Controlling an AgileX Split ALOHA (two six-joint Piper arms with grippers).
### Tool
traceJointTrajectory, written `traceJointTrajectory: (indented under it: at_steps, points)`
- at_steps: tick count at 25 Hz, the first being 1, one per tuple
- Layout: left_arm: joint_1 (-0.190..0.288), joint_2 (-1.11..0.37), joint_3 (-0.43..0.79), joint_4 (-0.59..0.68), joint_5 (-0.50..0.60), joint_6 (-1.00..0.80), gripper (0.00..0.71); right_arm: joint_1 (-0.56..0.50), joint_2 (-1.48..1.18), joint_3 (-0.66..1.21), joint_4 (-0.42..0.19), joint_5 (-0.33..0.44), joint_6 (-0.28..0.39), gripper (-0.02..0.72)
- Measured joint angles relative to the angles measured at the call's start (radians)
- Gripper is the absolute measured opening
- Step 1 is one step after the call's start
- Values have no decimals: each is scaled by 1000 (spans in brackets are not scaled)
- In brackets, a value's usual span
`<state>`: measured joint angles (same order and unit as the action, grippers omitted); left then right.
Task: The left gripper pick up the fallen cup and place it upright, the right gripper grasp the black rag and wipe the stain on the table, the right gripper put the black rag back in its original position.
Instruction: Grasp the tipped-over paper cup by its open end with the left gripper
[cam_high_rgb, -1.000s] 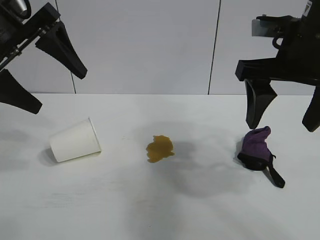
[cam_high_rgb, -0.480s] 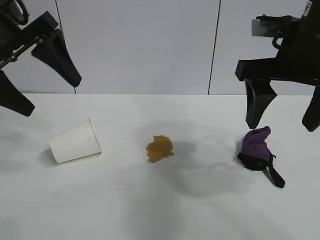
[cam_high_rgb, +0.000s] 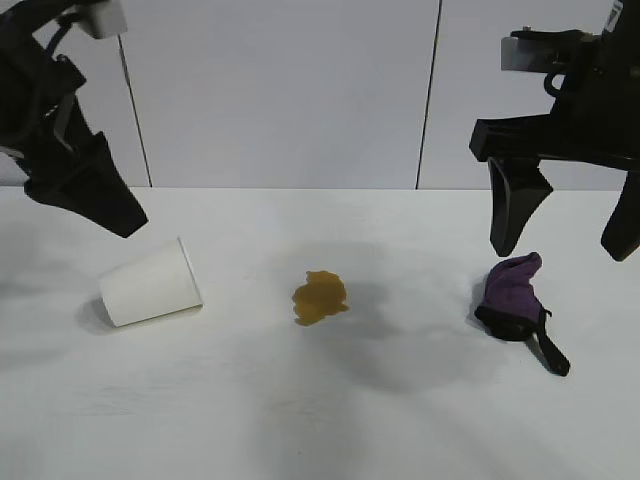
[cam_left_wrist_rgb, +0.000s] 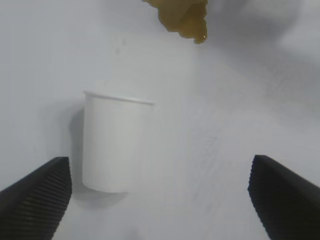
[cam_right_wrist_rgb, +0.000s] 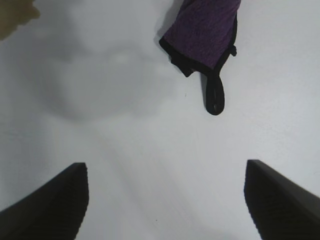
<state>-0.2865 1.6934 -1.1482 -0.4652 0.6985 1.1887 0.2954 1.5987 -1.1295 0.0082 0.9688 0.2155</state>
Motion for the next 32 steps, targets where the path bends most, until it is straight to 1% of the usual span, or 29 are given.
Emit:
traceJointTrajectory:
  at_steps: [3, 6, 11, 18, 21, 23, 26, 29, 31, 32]
  points:
    - [-31, 49, 0, 74, -69, -8, 693, 0, 0, 0, 0, 0, 0, 589]
    - [-38, 108, 0, 111, -93, -17, 693, 0, 0, 0, 0, -1, 0, 589]
    - [-38, 183, 0, 116, -180, -50, 693, 0, 0, 0, 0, -8, 0, 589]
    - [-38, 286, -1, 110, -258, -61, 693, 0, 0, 0, 0, -32, 0, 589]
    - [-38, 318, -1, 99, -274, -62, 693, 0, 0, 0, 0, -45, 0, 589]
    - [-38, 331, -6, 89, -280, -63, 668, 0, 0, 0, 0, -50, 0, 589]
    - [-38, 352, -24, 54, -286, -63, 580, 0, 0, 0, 0, -52, 0, 589]
    - [-38, 360, -38, 48, -292, -63, 467, 0, 0, 0, 0, -52, 0, 589]
    - [-38, 360, -46, 48, -298, -56, 421, 0, 0, 0, 0, -52, 0, 589]
    - [-38, 360, -47, 47, -298, -48, 409, 0, 0, 0, 0, -52, 0, 589]
